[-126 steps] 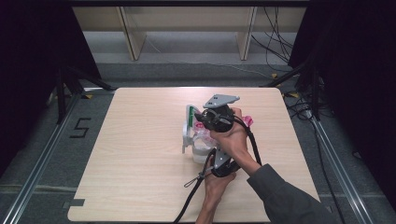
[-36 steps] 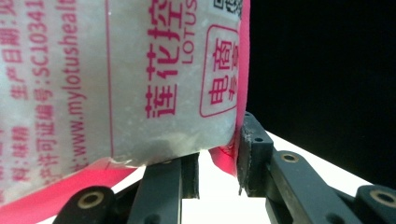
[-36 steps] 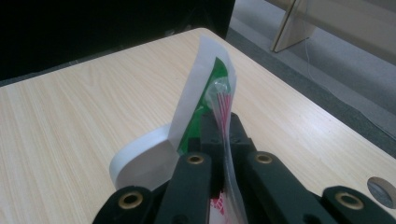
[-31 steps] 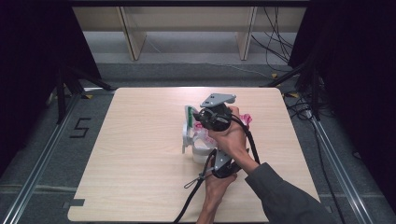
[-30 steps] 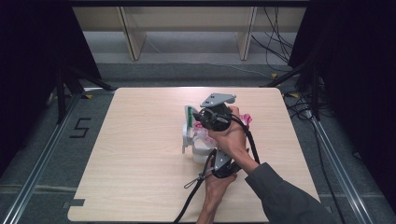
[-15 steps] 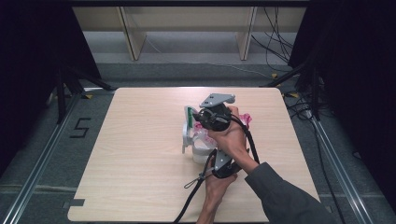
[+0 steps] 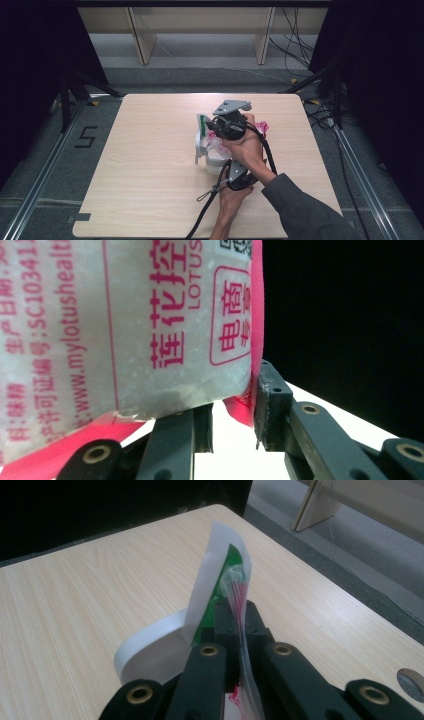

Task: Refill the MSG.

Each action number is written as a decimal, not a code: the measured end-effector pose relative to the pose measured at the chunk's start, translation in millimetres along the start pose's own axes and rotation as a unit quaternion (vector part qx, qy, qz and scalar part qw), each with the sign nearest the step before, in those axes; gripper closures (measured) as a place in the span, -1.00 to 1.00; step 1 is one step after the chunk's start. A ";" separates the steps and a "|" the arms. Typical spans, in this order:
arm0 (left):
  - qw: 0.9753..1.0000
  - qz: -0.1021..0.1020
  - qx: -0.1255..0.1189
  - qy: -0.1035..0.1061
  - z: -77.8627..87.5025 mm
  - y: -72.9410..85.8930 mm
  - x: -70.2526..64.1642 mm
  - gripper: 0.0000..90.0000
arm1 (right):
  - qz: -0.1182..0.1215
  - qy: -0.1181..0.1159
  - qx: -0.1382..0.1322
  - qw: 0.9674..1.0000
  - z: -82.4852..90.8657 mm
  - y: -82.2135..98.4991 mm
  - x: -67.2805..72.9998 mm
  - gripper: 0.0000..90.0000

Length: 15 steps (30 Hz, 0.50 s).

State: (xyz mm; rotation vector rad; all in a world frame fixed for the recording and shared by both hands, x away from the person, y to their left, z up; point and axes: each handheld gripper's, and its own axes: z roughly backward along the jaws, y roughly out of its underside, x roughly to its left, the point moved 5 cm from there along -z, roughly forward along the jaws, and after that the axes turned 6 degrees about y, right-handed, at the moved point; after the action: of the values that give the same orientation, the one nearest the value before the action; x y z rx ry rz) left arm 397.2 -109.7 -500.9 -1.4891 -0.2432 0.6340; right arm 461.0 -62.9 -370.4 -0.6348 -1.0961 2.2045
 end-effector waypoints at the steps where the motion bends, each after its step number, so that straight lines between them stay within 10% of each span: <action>1: 1.000 0.001 0.000 -0.001 -0.3 0.2 -0.2 0.61 | 0.002 0.002 0.002 1.000 -1.2 0.7 0.6 1.00; 15: 1.000 0.000 -0.001 -0.002 0.6 0.0 0.0 0.60 | 0.014 0.001 -0.001 1.000 -3.2 0.6 0.8 1.00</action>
State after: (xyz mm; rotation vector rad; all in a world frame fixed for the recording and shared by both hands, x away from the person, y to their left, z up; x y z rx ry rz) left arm 397.0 -109.2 -500.9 -1.4889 -0.2476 0.6369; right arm 462.3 -60.9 -372.9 -0.6568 -1.0954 2.2252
